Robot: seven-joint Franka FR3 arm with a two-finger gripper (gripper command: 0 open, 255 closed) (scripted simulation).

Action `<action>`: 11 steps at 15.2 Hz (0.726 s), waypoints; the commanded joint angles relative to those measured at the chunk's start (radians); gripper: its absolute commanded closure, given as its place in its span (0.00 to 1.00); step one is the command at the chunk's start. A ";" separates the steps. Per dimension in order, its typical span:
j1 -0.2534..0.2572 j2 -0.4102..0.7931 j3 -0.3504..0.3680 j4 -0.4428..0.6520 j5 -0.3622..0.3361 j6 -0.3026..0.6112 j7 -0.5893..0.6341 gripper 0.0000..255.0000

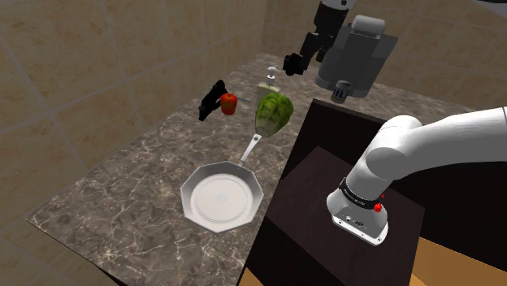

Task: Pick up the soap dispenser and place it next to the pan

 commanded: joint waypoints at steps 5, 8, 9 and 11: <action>-0.010 0.058 -0.067 -0.054 -0.043 0.130 -0.084 0.00; -0.018 0.119 -0.117 -0.077 -0.070 0.230 -0.146 0.00; -0.020 0.142 -0.134 -0.082 -0.078 0.263 -0.167 0.00; -0.022 0.194 -0.168 -0.087 -0.091 0.330 -0.208 0.00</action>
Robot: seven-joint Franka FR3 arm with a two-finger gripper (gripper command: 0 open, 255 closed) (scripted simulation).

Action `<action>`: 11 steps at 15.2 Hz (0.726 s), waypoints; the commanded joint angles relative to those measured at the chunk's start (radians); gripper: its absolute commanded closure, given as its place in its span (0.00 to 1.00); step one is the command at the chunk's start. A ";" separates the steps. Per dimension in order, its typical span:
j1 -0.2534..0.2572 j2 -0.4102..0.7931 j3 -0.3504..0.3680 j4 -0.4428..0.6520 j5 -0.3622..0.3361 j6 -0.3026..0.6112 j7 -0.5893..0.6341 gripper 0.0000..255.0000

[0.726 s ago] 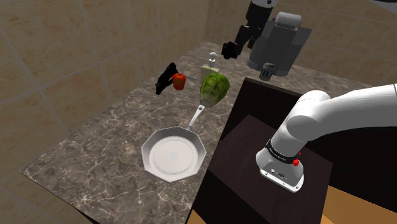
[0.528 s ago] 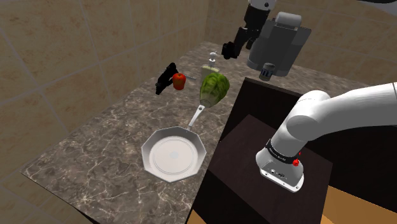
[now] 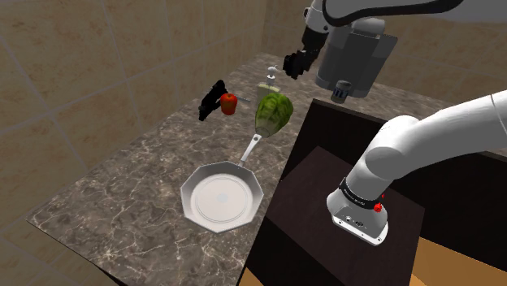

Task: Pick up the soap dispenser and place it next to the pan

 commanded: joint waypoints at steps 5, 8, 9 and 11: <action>0.001 0.174 -0.101 0.013 -0.020 0.194 -0.129 0.00; 0.010 0.279 -0.151 0.042 -0.009 0.284 -0.200 0.00; 0.014 0.316 -0.168 0.055 -0.001 0.312 -0.226 0.00; 0.023 0.392 -0.199 0.085 0.023 0.365 -0.282 0.00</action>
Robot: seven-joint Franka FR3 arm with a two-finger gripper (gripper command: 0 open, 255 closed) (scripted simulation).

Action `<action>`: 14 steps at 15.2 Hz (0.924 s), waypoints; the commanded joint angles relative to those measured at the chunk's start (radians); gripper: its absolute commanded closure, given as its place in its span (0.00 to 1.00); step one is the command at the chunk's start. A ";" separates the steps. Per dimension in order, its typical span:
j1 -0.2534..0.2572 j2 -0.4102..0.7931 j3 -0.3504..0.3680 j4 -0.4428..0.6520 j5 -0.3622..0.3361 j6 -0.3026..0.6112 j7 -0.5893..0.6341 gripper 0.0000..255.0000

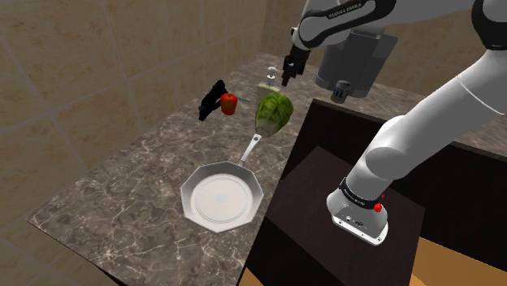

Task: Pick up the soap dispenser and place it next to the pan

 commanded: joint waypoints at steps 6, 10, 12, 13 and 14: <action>0.025 0.292 -0.092 0.152 0.156 0.155 -0.235 0.00; 0.006 0.439 -0.095 0.251 0.271 0.197 -0.366 0.00; 0.002 0.462 -0.090 0.251 0.289 0.218 -0.378 0.00; 0.000 0.474 -0.088 0.251 0.298 0.228 -0.384 0.00; -0.002 0.486 -0.085 0.251 0.307 0.238 -0.390 0.00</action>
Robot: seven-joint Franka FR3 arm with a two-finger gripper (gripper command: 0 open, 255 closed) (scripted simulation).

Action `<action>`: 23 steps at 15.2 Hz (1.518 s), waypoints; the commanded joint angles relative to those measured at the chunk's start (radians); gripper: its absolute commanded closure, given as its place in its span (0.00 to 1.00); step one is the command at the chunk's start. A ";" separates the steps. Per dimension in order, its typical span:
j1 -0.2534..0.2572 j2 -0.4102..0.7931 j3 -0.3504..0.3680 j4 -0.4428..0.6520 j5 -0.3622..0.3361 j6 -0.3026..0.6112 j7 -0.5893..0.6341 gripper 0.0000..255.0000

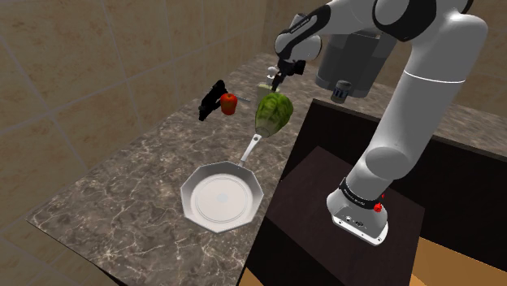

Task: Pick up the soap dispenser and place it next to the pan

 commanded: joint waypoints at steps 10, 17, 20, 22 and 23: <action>-0.011 0.057 0.014 0.005 0.045 0.047 -0.030 0.00; -0.011 0.057 0.014 0.005 0.045 0.047 -0.030 1.00; -0.011 0.057 0.014 0.004 0.044 0.047 -0.030 1.00; -0.008 0.048 0.011 0.008 0.036 0.036 -0.024 1.00; -0.006 0.039 0.008 0.011 0.028 0.024 -0.019 1.00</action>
